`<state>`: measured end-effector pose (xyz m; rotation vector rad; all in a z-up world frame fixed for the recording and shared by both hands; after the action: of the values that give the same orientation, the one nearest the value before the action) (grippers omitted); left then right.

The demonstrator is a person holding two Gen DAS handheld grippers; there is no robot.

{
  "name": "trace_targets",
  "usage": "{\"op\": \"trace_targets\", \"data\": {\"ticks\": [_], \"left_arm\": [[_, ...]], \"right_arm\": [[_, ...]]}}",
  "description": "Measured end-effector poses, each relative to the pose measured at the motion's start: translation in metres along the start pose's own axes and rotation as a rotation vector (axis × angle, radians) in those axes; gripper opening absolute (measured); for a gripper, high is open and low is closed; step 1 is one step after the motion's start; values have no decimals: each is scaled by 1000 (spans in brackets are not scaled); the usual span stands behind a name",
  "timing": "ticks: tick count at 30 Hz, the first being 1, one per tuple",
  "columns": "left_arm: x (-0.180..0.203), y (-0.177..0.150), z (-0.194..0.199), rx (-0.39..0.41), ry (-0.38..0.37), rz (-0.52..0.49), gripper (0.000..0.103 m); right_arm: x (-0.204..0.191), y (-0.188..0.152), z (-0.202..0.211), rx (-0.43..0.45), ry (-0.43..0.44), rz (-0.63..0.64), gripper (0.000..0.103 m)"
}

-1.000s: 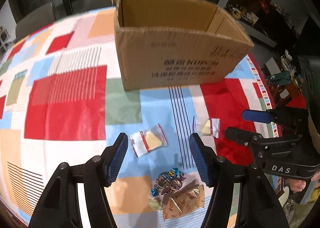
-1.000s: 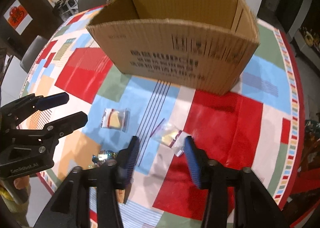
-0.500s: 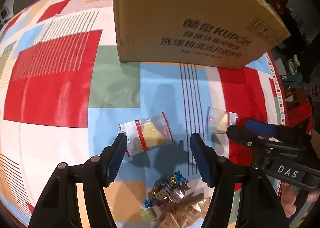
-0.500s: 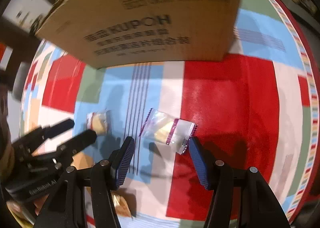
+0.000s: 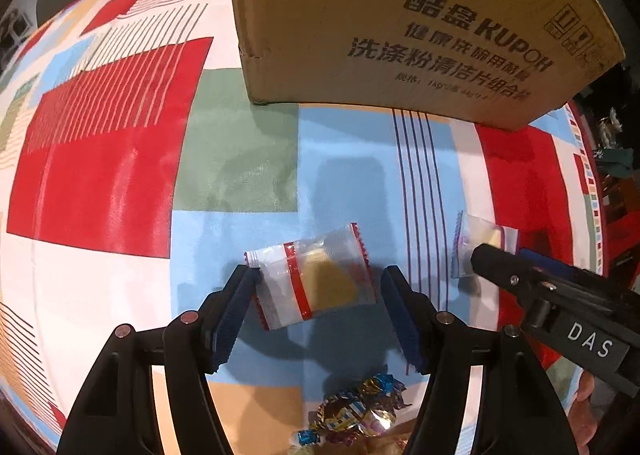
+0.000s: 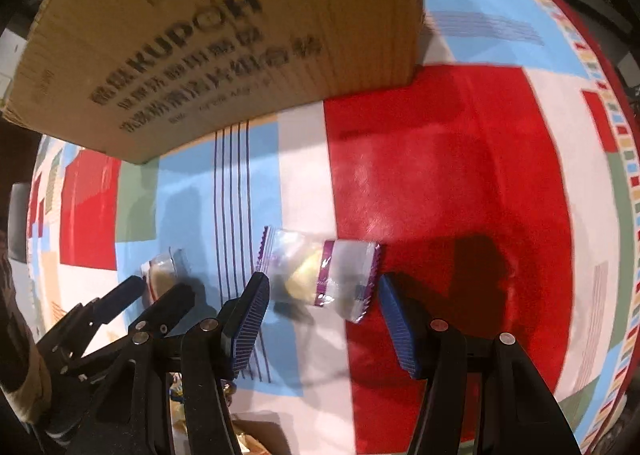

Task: Organize snacks
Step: 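Grasp the red-striped clear cake bag with the left tool while the right tool grasps the purple-striped clear bag, then lift both clear bags and carry them over the cardboard box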

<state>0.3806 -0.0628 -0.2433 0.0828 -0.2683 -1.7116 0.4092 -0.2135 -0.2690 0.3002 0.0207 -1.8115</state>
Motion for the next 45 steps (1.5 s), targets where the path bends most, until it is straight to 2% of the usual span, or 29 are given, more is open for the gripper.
{"op": "trace_targets", "data": {"ticks": [4, 8, 11, 14, 16, 19, 21, 28, 31, 40, 41, 42, 45], "left_arm": [[5, -3, -1, 14, 29, -36, 66], [22, -9, -3, 77, 108, -123, 63], [25, -13, -2, 98, 89, -126, 57], [25, -17, -1, 101, 83, -128, 53], [26, -19, 1, 109, 65, -131, 43], [22, -20, 8, 118, 40, -140, 35], [22, -19, 10, 122, 27, -139, 35], [8, -16, 15, 146, -59, -79, 34], [-4, -13, 19, 164, -67, -59, 34], [2, -15, 45, 219, -75, -58, 34], [3, -14, 49, 229, -75, -61, 34], [5, -14, 53, 237, -76, -63, 34], [8, -10, 64, 261, -79, -69, 34]], "right_arm": [[-10, 2, -4, 30, -54, 35, 58], [-23, -4, -7, 80, -149, 131, 58], [-27, -5, -8, 105, -161, 142, 58], [-30, -8, -7, 119, -155, 158, 49], [-35, -11, -9, 122, -149, 170, 46], [-37, -12, -6, 132, -128, 169, 42], [-26, -11, 0, 138, -110, 164, 38], [-11, -15, 7, 138, -46, 153, 37], [-11, -20, 10, 144, -30, 161, 37], [-12, -21, 33, 201, -10, 189, 37], [-9, -29, 38, 211, -8, 192, 31], [-10, -33, 42, 220, -4, 198, 13], [-11, -26, 50, 232, 16, 200, 13]]}}
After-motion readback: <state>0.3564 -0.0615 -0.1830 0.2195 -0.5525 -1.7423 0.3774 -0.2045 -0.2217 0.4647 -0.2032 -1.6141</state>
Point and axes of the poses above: each gripper's, at about its wrist camera, not at the fingertips, and z roughly against the way its jaws point, x to its right, y to its top, the point moved 9 cm from there along -z, roughly the way its jaws point, and after that the axes turned 4 degrees about -z, right-handed, at the moved point
